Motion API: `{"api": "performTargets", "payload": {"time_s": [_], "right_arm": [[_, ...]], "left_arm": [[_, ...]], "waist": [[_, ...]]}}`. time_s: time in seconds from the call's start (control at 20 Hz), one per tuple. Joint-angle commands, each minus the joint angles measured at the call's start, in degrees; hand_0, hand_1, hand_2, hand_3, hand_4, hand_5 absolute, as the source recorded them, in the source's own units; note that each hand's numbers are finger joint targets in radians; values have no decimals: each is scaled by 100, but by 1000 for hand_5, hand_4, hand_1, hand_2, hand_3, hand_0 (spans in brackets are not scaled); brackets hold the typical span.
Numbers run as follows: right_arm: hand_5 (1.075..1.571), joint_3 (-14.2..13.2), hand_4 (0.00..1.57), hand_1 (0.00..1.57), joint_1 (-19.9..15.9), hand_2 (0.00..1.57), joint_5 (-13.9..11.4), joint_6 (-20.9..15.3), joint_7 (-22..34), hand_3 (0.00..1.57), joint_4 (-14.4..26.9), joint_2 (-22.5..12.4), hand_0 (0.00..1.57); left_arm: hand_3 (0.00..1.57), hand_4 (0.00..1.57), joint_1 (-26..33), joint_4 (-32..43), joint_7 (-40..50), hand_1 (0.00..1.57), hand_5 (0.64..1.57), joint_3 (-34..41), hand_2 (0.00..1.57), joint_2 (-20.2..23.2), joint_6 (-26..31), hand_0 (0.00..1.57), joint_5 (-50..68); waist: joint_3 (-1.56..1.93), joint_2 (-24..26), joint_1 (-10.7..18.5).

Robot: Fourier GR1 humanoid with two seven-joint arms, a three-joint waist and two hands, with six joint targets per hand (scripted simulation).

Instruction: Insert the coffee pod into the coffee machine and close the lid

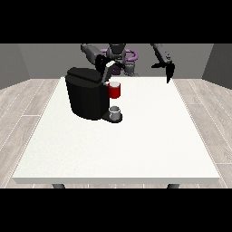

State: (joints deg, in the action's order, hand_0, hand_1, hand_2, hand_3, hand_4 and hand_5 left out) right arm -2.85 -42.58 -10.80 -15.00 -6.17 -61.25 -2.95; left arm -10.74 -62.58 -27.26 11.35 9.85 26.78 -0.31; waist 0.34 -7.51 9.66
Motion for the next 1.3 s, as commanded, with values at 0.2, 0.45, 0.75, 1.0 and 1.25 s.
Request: {"api": "performTargets", "payload": {"time_s": [0.2,0.45,0.75,1.0,1.25], "right_arm": [[1571,547,421,0,-993,0,-732,-159,368,0,288,96,0],[1571,442,352,0,-768,0,-530,-84,-262,0,485,261,0],[1571,1248,394,0,-967,0,-125,-174,132,0,249,292,0],[1571,1967,493,0,-293,0,135,-94,-203,0,157,294,0],[1571,2967,461,0,847,0,823,330,-1206,0,-373,295,0]], "left_arm": [[0,347,-376,277,31,0,1571,-48,0,53,75,0,-12],[0,293,6,74,-7,0,1571,-175,0,-56,73,0,-36],[0,353,-328,841,-778,0,1571,-70,0,36,-12,0,-182],[0,168,61,815,-869,0,1571,-389,0,-220,-39,0,-369],[0,168,-153,816,-599,0,1571,-360,0,-306,-216,0,-341]], "waist": [[-38,-121,250],[-33,66,366],[-39,-89,219],[-37,211,324],[-32,237,204]]}}
